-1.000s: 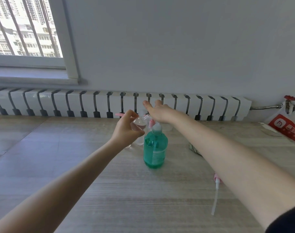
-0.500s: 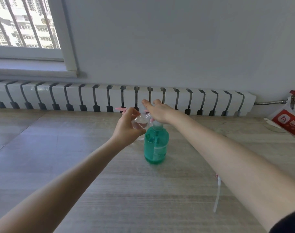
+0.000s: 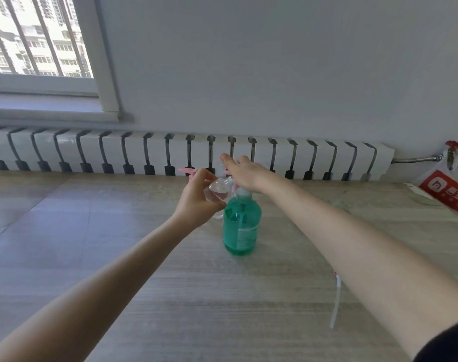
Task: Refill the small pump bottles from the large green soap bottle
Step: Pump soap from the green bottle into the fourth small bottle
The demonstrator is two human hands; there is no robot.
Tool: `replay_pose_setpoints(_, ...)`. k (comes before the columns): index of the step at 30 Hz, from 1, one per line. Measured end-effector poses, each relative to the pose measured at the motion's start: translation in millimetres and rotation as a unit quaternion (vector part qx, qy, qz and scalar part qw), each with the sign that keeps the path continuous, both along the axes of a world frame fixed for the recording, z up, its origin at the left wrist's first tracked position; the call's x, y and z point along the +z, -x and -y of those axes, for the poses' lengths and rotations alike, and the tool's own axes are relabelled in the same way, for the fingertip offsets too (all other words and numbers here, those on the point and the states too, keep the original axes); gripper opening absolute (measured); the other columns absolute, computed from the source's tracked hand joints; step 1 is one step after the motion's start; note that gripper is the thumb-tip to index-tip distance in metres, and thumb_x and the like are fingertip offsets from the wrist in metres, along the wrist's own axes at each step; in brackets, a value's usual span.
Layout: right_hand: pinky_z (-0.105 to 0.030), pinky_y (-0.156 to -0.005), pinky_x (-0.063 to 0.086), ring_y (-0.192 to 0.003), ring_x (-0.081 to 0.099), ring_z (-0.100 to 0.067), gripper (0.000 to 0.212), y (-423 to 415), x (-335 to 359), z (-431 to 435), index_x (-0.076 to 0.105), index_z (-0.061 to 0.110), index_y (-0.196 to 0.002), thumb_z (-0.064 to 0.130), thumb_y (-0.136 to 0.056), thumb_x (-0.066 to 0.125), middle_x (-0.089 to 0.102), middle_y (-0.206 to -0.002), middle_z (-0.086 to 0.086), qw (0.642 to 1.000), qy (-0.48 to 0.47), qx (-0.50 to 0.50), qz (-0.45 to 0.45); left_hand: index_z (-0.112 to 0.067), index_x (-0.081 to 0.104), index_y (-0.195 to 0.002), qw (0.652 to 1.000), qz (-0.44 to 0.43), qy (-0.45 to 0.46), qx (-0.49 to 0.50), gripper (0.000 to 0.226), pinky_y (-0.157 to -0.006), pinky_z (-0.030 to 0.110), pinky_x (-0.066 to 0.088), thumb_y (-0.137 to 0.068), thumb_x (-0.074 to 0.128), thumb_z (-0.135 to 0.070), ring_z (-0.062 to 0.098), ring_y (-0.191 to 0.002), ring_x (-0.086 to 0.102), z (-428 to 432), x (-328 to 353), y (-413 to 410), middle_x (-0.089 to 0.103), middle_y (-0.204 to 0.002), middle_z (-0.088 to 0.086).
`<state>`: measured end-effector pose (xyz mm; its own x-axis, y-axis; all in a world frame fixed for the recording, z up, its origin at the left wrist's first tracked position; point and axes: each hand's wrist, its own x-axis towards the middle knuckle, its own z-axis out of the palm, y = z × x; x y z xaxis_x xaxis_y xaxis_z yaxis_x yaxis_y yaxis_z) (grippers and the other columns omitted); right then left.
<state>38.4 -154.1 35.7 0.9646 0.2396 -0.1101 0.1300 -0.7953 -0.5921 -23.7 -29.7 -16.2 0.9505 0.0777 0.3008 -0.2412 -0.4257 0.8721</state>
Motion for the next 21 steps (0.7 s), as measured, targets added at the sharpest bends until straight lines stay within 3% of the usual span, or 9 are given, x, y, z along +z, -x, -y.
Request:
replay_pose_setpoints(3, -0.044, -0.109, 0.028, -0.13, 0.043, -0.028, 0.09, 6.6, 10.5, 3.1, 0.035, 0.006, -0.143, 0.071, -0.088, 0.009, 0.053, -0.135, -0.014, 1.0, -0.002, -0.01, 0.014, -0.011, 0.05, -0.104, 1.0, -0.005, 0.012, 0.004, 0.045, -0.082, 0.033, 0.054, -0.07, 0.076, 0.002, 0.023, -0.094, 0.063, 1.6, 3.7, 0.5, 0.063, -0.104, 0.009)
replay_pose_setpoints(5, -0.035, -0.088, 0.042, -0.106, 0.055, -0.025, 0.059, 8.0, 14.2, 6.5, 0.054, 0.004, -0.115, 0.047, -0.098, 0.018, 0.06, -0.121, -0.018, 0.999, 0.007, -0.018, 0.037, -0.01, 0.05, -0.104, 1.0, -0.005, 0.015, 0.001, 0.045, -0.081, 0.033, 0.055, -0.07, 0.076, 0.003, 0.023, -0.091, 0.064, 3.0, 6.6, 0.2, 0.063, -0.101, 0.008)
replay_pose_setpoints(7, -0.027, -0.058, 0.034, -0.067, 0.046, -0.015, 0.035, 6.8, 13.4, 9.3, 0.043, 0.01, -0.07, 0.025, -0.097, 0.026, 0.056, -0.086, -0.012, 0.998, 0.007, -0.028, 0.055, -0.011, 0.05, -0.104, 1.0, -0.006, 0.017, 0.0, 0.045, -0.08, 0.032, 0.055, -0.07, 0.076, 0.004, 0.021, -0.091, 0.064, 4.0, 8.8, 0.7, 0.063, -0.101, 0.007)
replay_pose_setpoints(9, -0.027, -0.052, 0.026, -0.057, 0.033, -0.013, 0.032, 9.7, 14.6, 10.2, 0.032, 0.011, -0.062, 0.015, -0.094, 0.031, 0.04, -0.066, -0.004, 0.997, -0.019, -0.046, 0.052, -0.011, 0.051, -0.104, 1.0, -0.01, 0.022, 0.001, 0.045, -0.079, 0.03, 0.054, -0.07, 0.076, 0.004, 0.02, -0.092, 0.064, 4.7, 9.8, 1.4, 0.063, -0.102, 0.006)
replay_pose_setpoints(12, -0.027, -0.051, 0.028, -0.058, 0.036, -0.013, 0.023, 9.0, 15.0, 13.5, 0.042, 0.006, -0.072, 0.012, -0.092, 0.033, 0.039, -0.066, -0.003, 0.996, -0.027, -0.062, 0.052, -0.011, 0.051, -0.105, 1.0, -0.014, 0.026, 0.004, 0.046, -0.079, 0.028, 0.053, -0.07, 0.076, 0.004, 0.019, -0.093, 0.063, 5.6, 11.2, 1.2, 0.063, -0.102, 0.005)
replay_pose_setpoints(14, -0.027, -0.052, 0.03, -0.064, 0.041, -0.013, 0.024, 9.0, 15.4, 12.0, 0.047, -0.001, -0.106, 0.014, -0.093, 0.033, 0.042, -0.074, -0.003, 0.997, -0.03, -0.06, 0.043, -0.011, 0.05, -0.105, 1.0, -0.012, 0.024, 0.004, 0.046, -0.079, 0.028, 0.053, -0.07, 0.076, 0.004, 0.019, -0.093, 0.063, 6.0, 11.8, 1.0, 0.062, -0.102, 0.005)
replay_pose_setpoints(16, -0.028, -0.057, 0.034, -0.072, 0.047, -0.016, 0.04, 7.9, 14.2, 8.8, 0.035, -0.001, -0.131, 0.015, -0.094, 0.034, 0.047, -0.084, -0.006, 0.997, -0.037, -0.059, 0.025, -0.011, 0.05, -0.105, 1.0, -0.01, 0.021, 0.004, 0.046, -0.08, 0.03, 0.054, -0.069, 0.076, 0.004, 0.019, -0.092, 0.064, 6.5, 11.5, 1.0, 0.063, -0.101, 0.005)
replay_pose_setpoints(21, -0.039, -0.081, 0.043, -0.108, 0.053, -0.033, 0.044, 2.5, 9.5, 2.0, 0.031, -0.002, -0.135, 0.013, -0.094, 0.035, 0.054, -0.124, -0.02, 0.998, 0.001, -0.061, 0.021, -0.012, 0.05, -0.104, 1.0, -0.015, 0.025, 0.004, 0.046, -0.083, 0.037, 0.055, -0.07, 0.076, 0.004, 0.023, -0.091, 0.065, 3.8, 6.7, 0.3, 0.064, -0.1, 0.007)
